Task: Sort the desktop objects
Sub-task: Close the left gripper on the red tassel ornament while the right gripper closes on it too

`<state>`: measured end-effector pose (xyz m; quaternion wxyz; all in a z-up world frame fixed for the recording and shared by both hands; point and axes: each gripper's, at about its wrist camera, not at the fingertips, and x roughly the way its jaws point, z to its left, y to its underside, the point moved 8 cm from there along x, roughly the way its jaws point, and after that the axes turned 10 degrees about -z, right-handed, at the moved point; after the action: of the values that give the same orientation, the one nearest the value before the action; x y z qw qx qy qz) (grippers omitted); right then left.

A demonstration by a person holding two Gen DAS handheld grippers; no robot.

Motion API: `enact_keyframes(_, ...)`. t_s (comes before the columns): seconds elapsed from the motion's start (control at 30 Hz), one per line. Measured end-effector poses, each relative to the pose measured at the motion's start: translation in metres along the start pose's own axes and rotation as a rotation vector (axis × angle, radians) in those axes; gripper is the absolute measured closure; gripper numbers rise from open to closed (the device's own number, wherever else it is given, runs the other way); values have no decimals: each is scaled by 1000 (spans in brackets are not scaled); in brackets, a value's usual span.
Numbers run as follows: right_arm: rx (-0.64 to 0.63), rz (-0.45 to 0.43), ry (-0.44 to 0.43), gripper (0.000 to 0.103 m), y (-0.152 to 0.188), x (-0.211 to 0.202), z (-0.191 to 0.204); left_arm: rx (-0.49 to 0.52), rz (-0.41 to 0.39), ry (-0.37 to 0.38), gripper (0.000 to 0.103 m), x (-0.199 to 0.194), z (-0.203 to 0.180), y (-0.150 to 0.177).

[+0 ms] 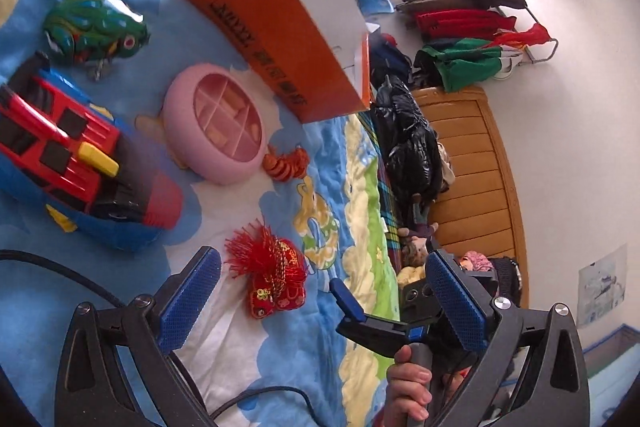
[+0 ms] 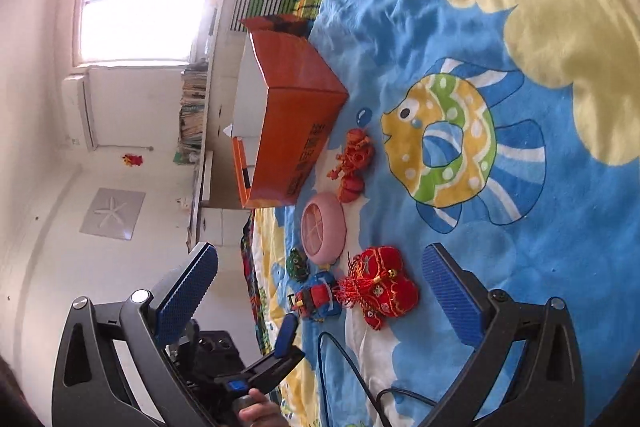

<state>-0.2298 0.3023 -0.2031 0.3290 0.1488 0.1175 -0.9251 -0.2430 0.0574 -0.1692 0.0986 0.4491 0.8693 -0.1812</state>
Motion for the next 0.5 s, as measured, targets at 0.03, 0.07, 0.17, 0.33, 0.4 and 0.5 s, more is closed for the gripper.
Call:
enact_keyframes(0.03, 6, 21, -4, 0, 1, 5, -2, -46, 10, 21, 0, 5, 6, 2)
enact_keyframes(0.07, 20, 35, -19, 0, 2, 9, -3, -83, 4, 28, 0, 8, 12, 2)
enact_keyframes(0.17, 98, 51, -66, 0, 4, 15, -16, -131, -41, 42, 0, 8, 16, 2)
enact_keyframes(0.33, 157, 100, -102, 0, 15, 21, -20, -190, -3, 134, 0, 15, 8, 12)
enact_keyframes(0.4, 145, 109, -120, 0, 19, 21, -15, -168, 31, 88, 0, 22, 10, 17)
enact_keyframes(0.5, 146, 121, -114, 0, 25, 24, -16, -154, 63, 39, 0, 27, 14, 25)
